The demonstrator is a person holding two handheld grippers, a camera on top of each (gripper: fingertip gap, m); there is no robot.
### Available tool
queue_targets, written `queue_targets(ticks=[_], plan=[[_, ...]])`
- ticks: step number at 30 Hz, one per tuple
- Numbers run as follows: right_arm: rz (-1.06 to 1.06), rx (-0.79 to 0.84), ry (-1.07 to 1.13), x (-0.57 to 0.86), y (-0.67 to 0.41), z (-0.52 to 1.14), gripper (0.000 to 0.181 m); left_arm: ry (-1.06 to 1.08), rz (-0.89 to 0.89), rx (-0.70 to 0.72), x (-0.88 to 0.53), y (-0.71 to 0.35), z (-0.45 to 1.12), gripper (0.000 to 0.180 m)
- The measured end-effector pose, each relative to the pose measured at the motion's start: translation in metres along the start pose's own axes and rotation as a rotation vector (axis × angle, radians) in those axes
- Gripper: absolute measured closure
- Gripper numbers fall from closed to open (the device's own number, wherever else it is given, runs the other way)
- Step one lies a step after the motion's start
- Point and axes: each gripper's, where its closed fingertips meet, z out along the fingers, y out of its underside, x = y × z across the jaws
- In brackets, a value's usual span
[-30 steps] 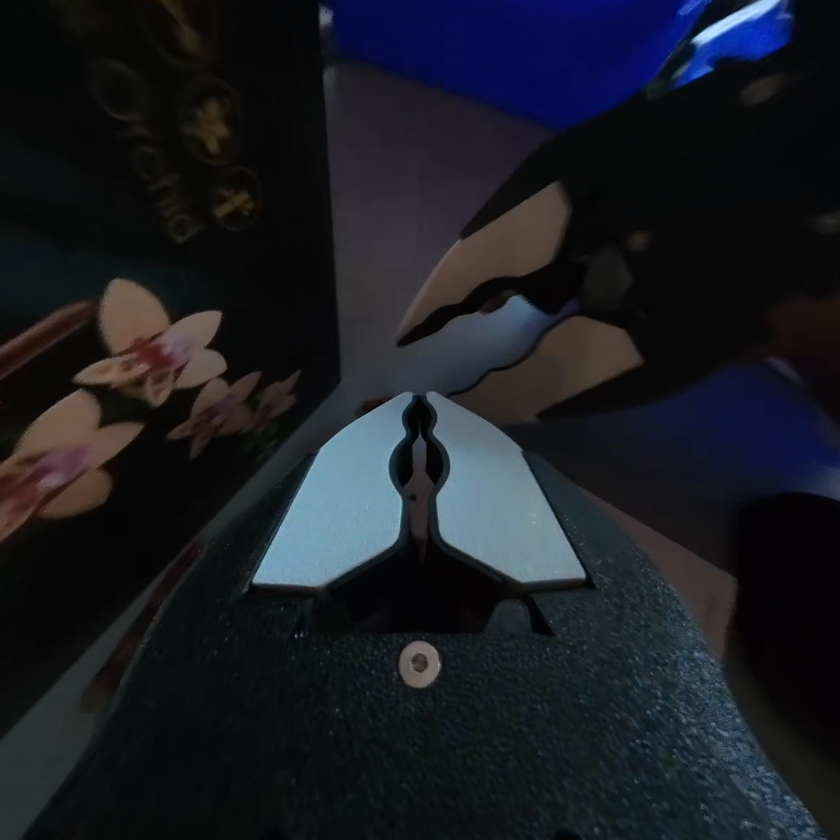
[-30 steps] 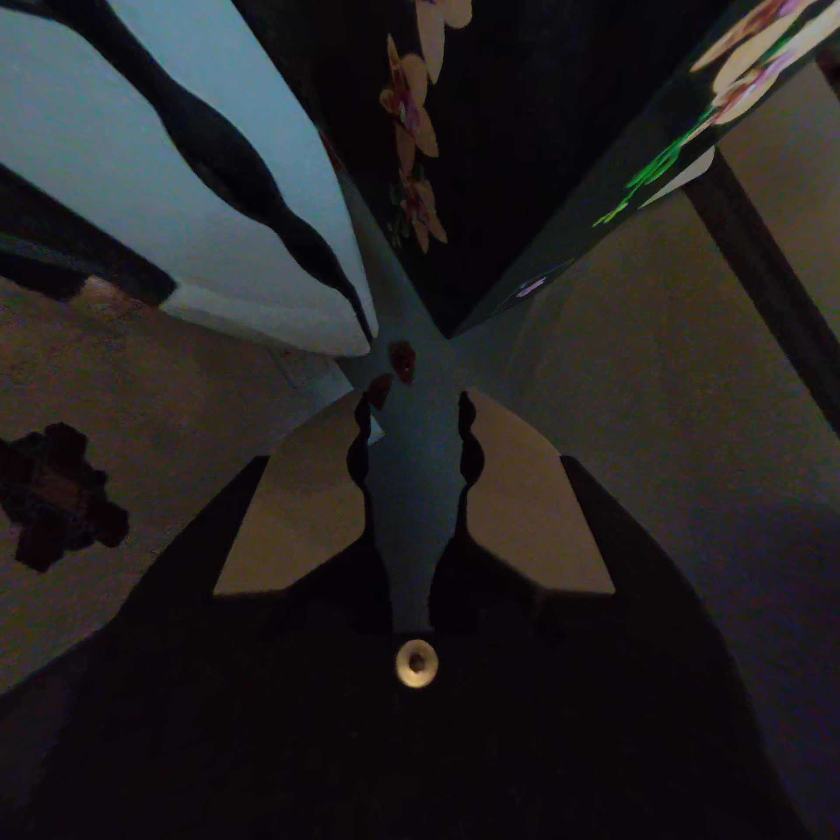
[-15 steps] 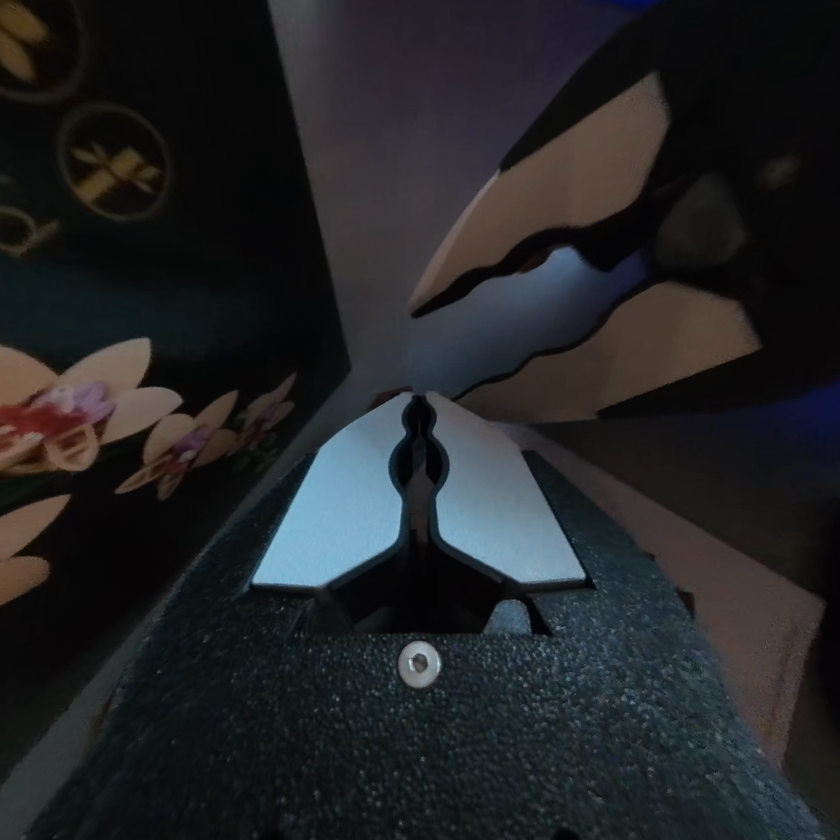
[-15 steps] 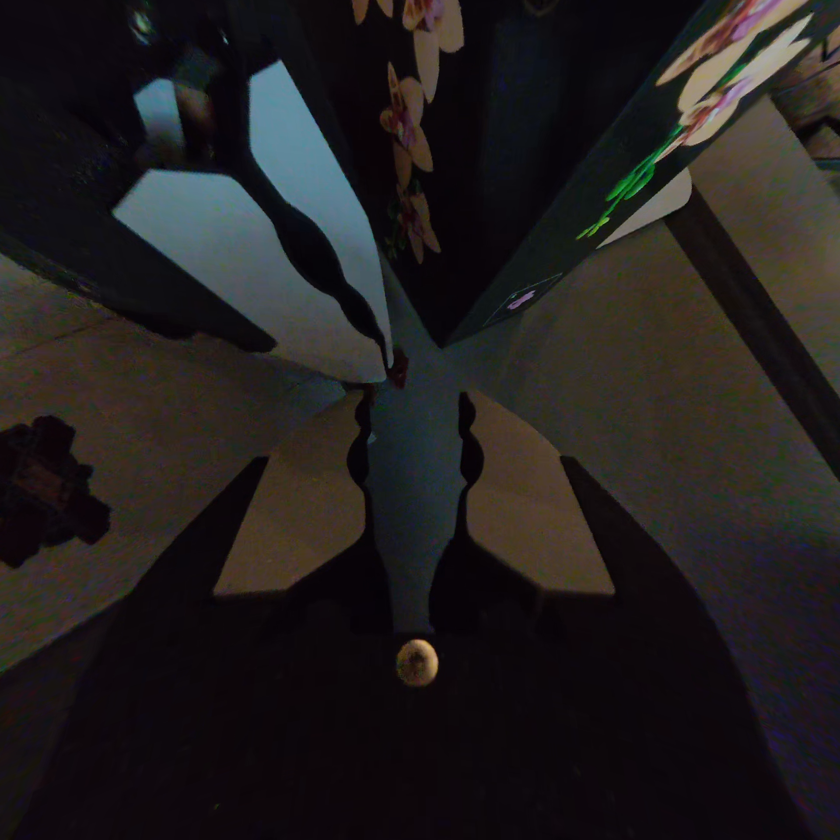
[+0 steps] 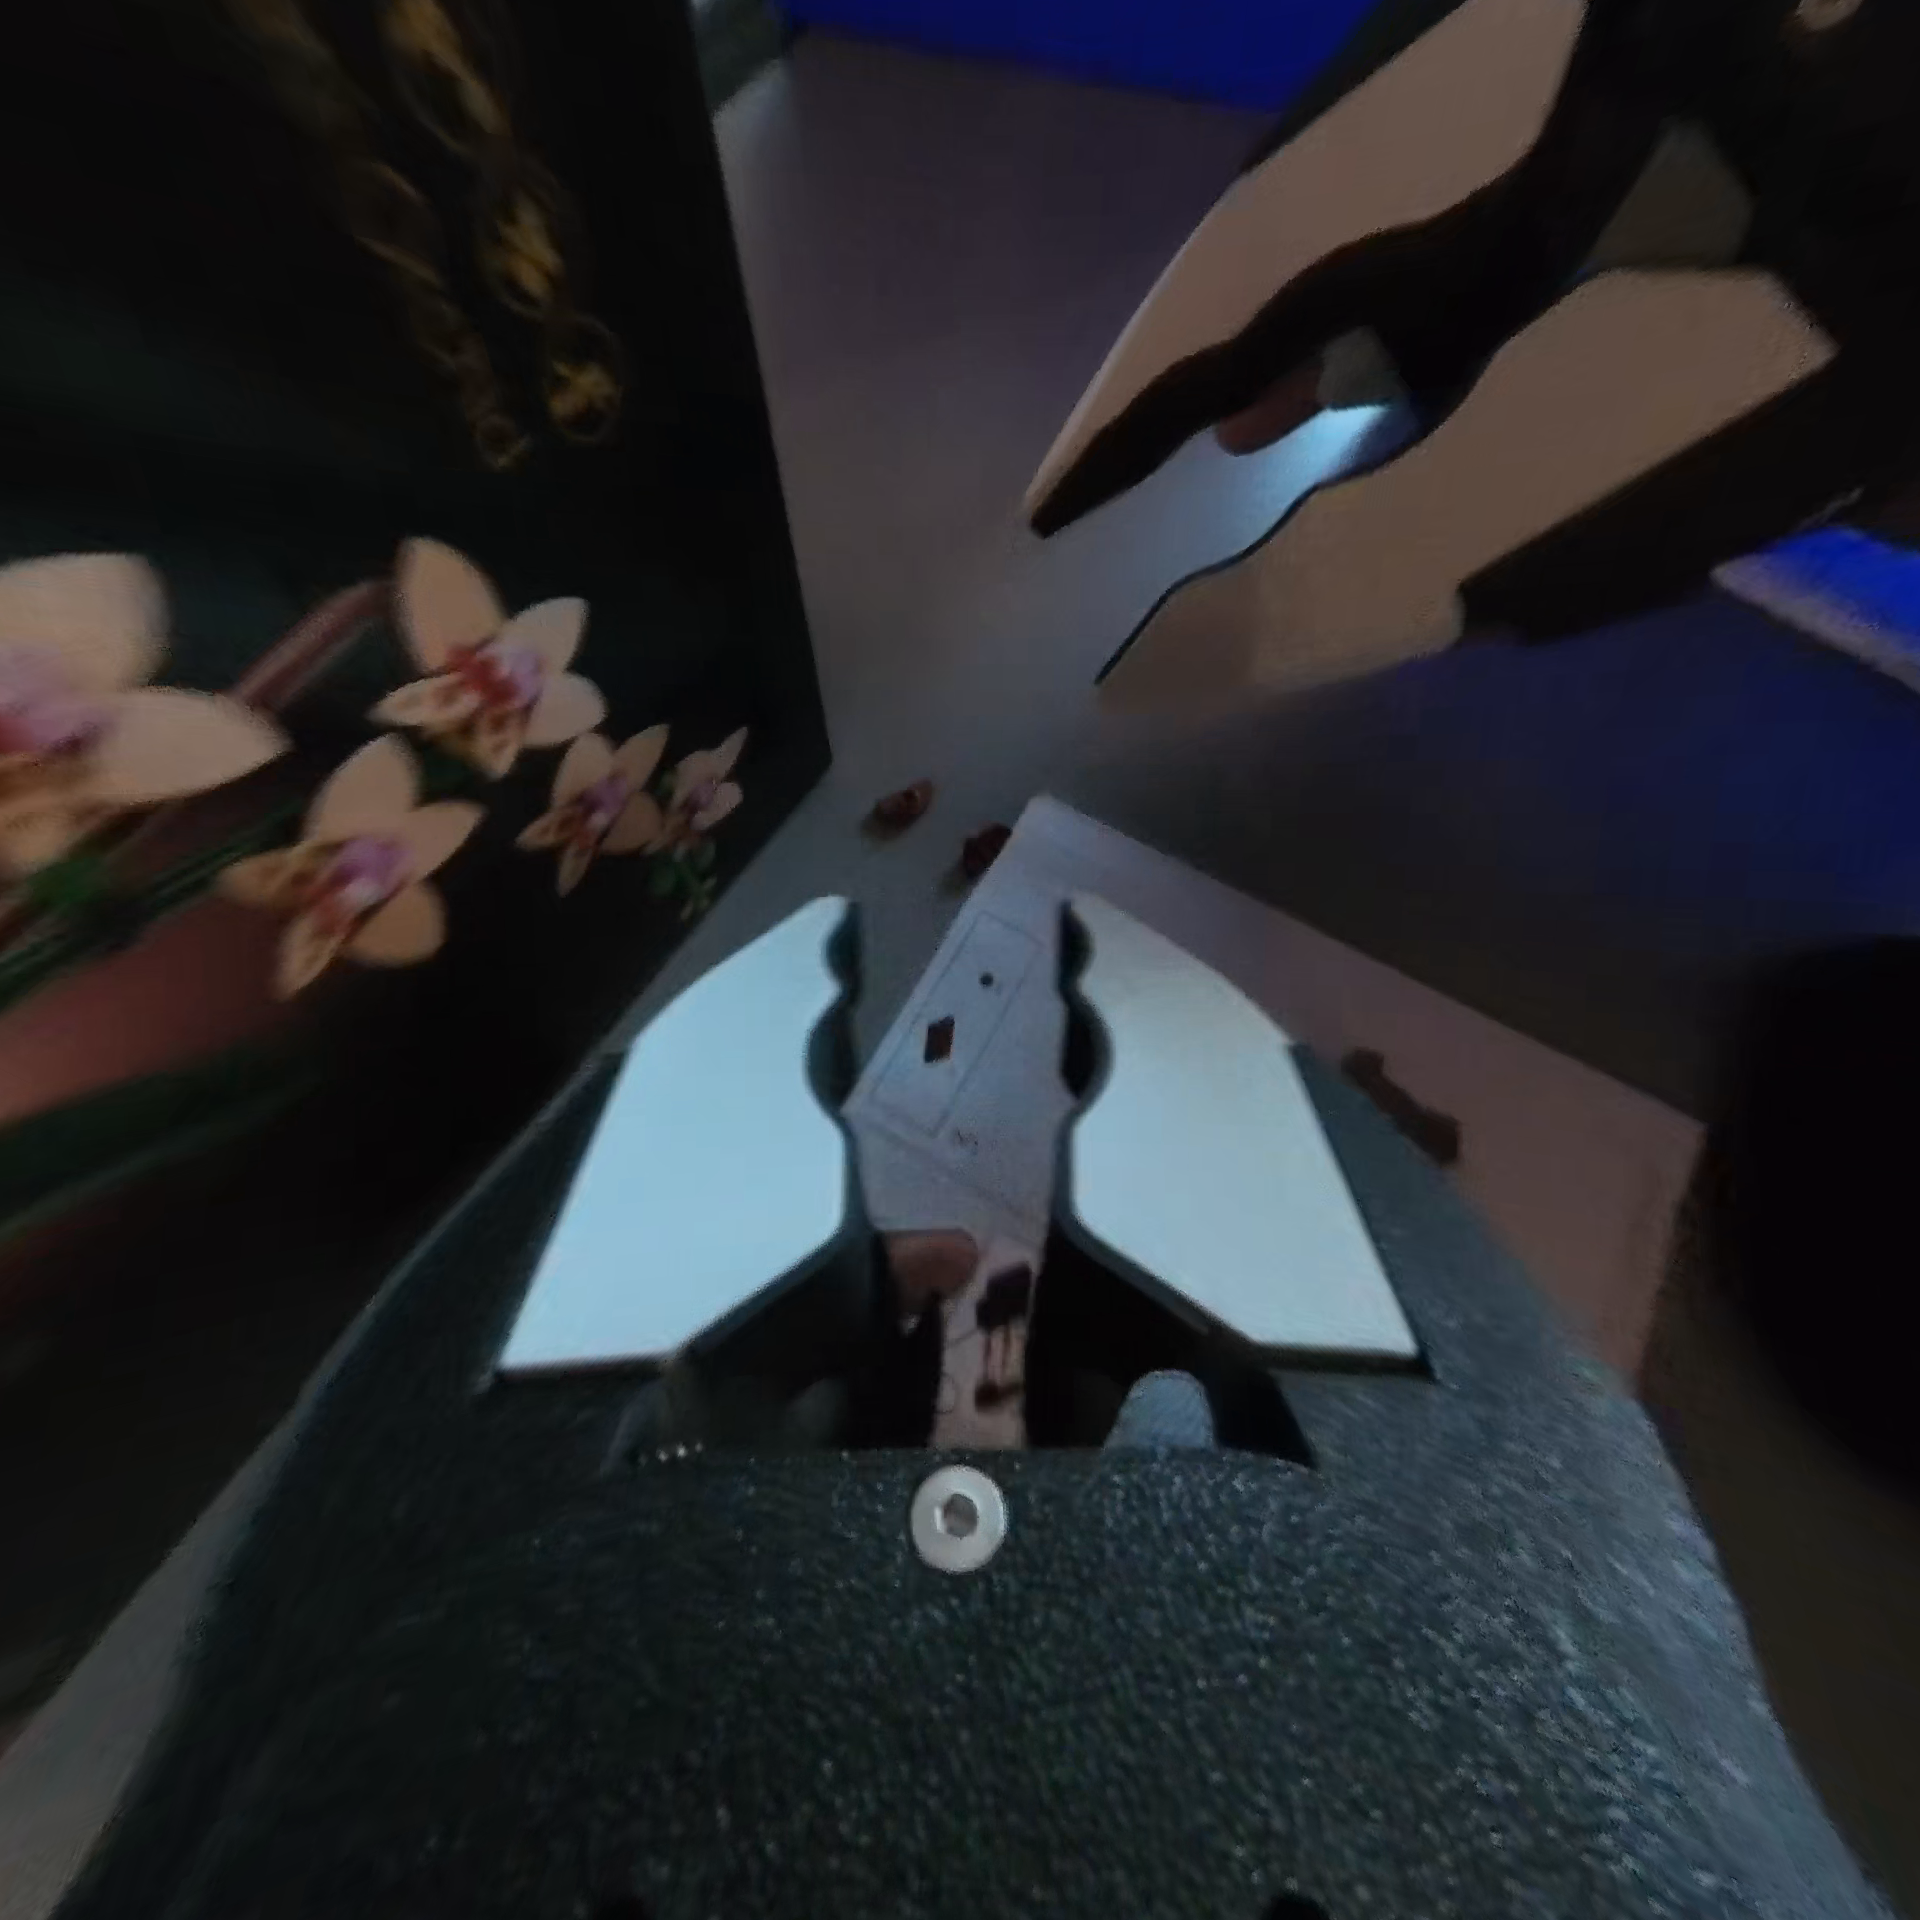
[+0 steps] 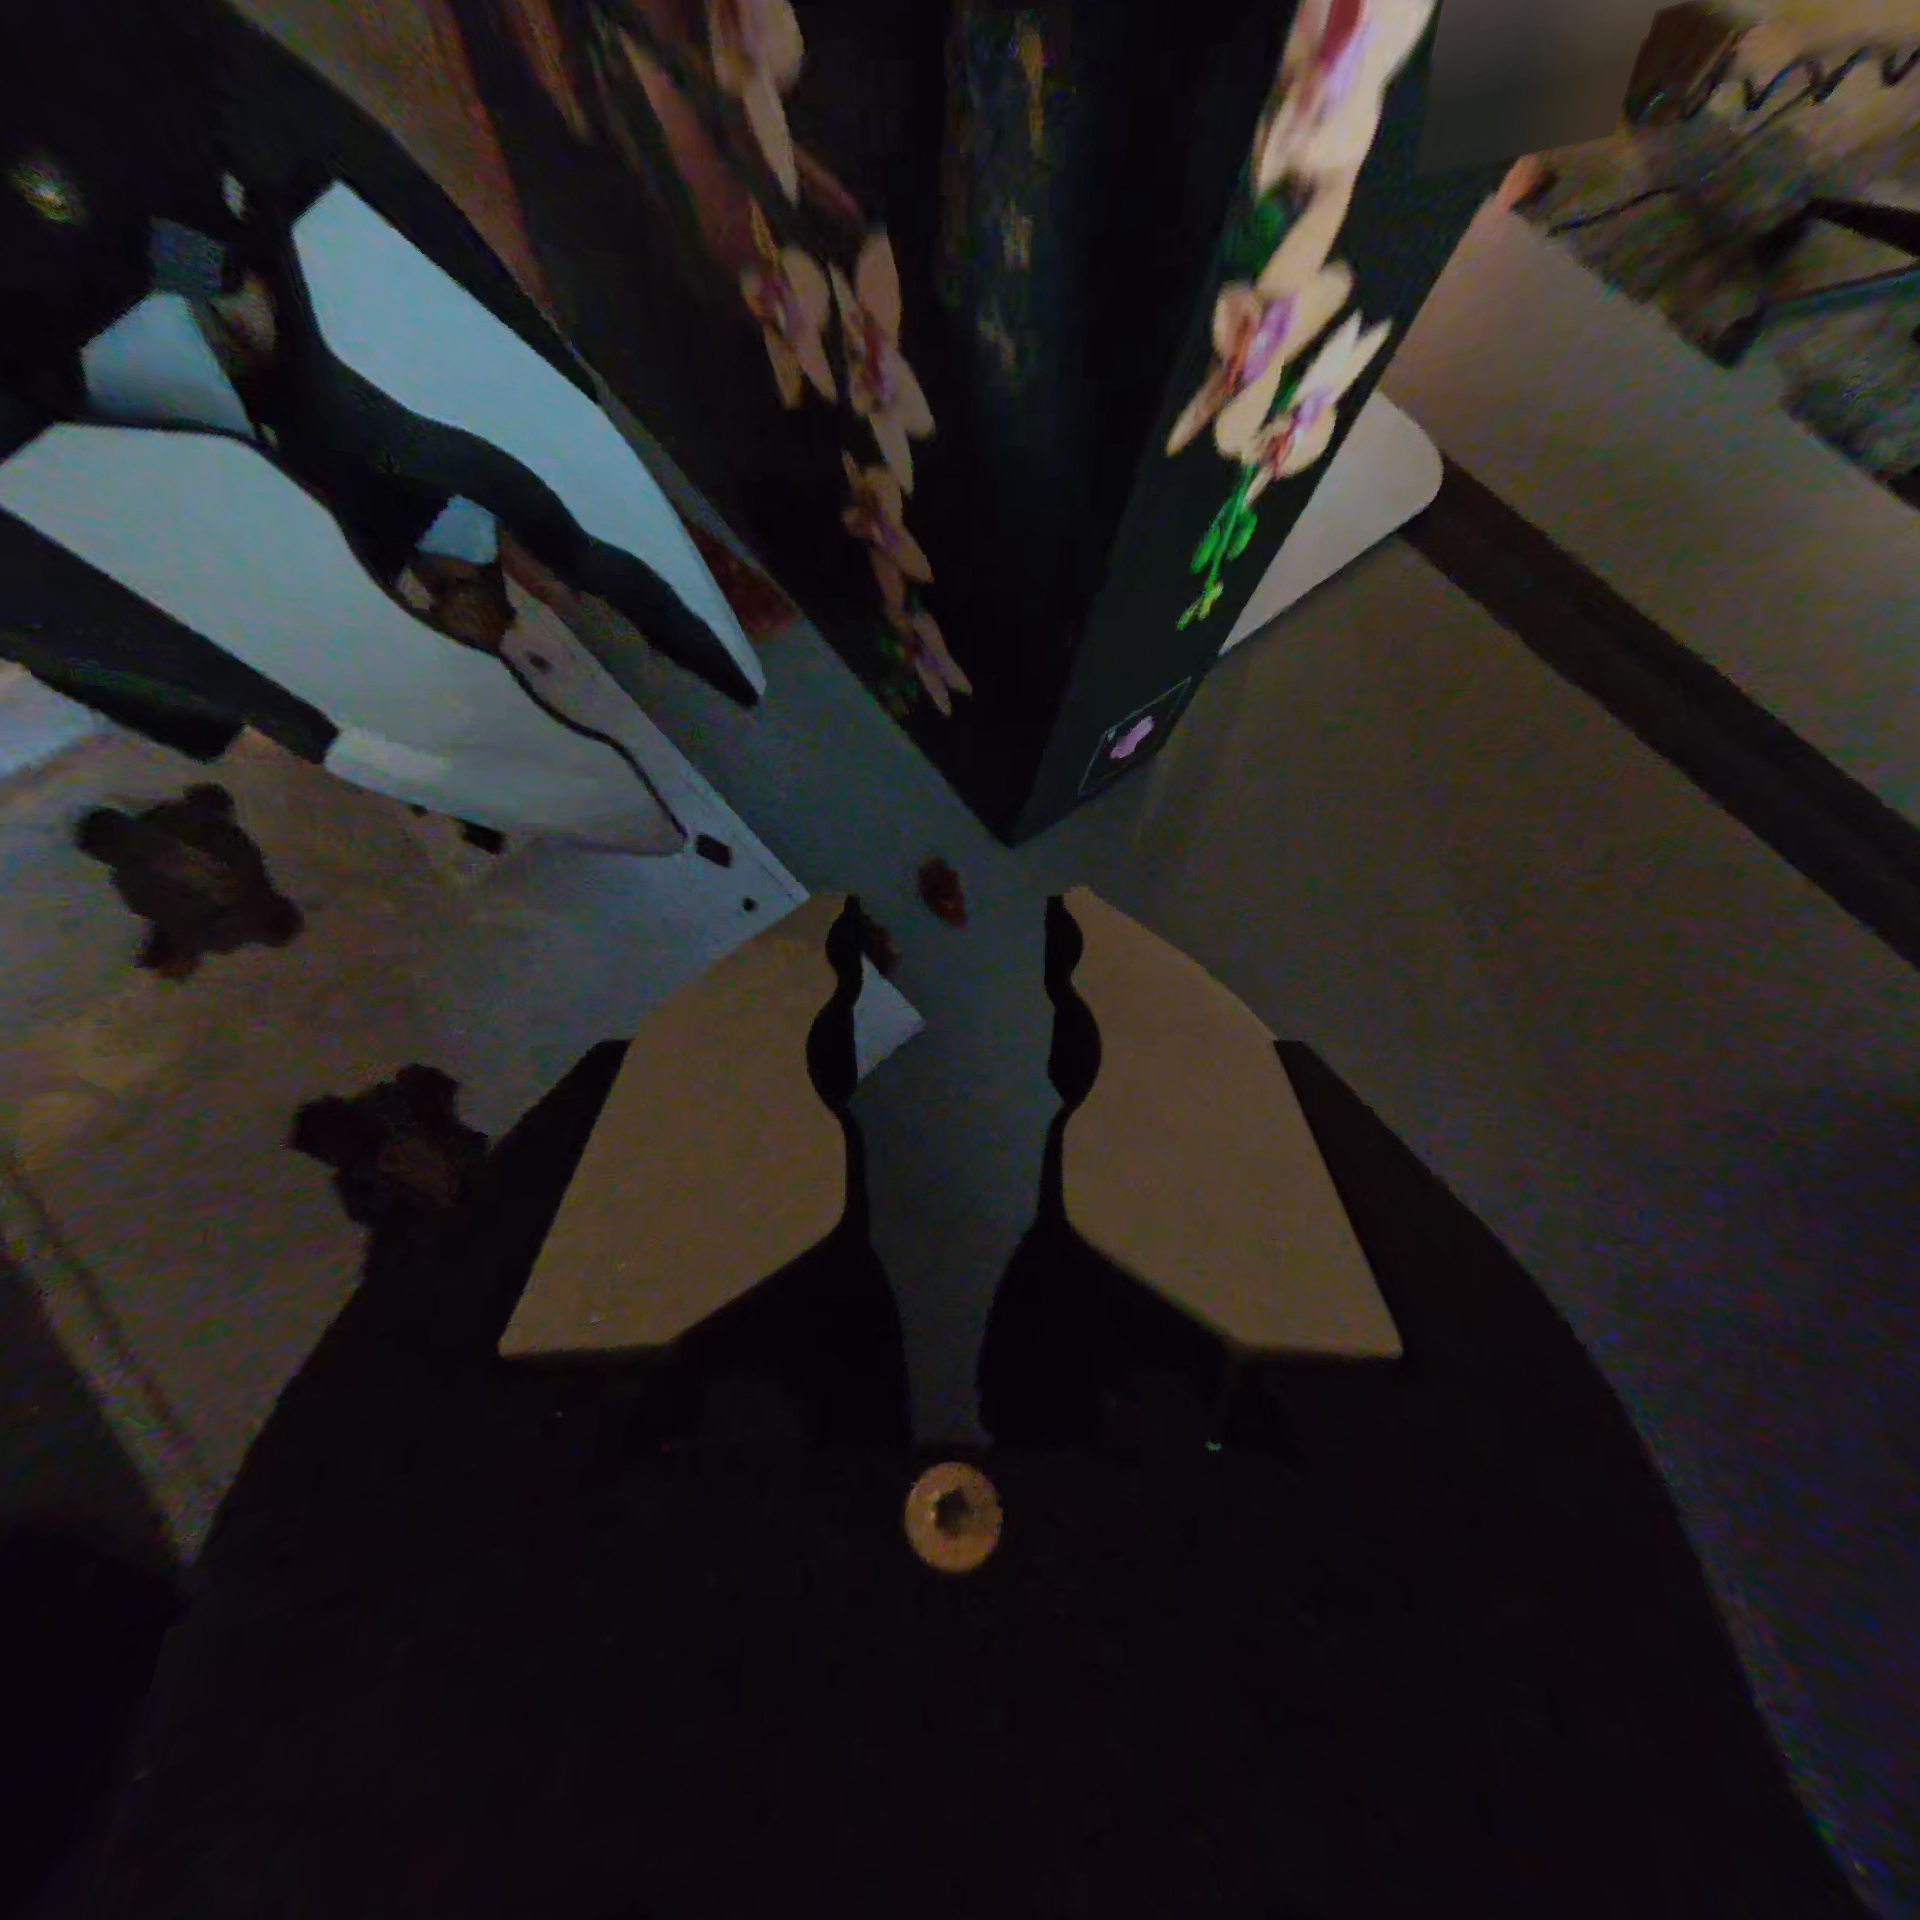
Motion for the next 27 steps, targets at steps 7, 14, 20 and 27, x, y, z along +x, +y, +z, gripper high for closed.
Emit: queue_targets(ticks=[7, 14, 20, 27], plan=[[-0.046, 0.181, 0.119, -0.019, -0.035, -0.066, 0.155, -0.079, 0.031, 0.084, 0.001, -0.007, -0.062, 0.11], [0.037, 0.107, 0.187, -0.029, -0.013, -0.16, 0.137, -0.163, 0.032, 0.095, 0.008, -0.002, -0.104, 0.077], [0.151, -0.075, 0.283, -0.003, 0.061, -0.247, 0.123, -0.185, -0.006, 0.064, 0.013, 0.009, -0.111, 0.039], [0.305, -0.367, 0.349, 0.02, 0.172, -0.301, 0.159, -0.233, -0.028, 0.085, 0.014, 0.019, -0.118, 0.049]])
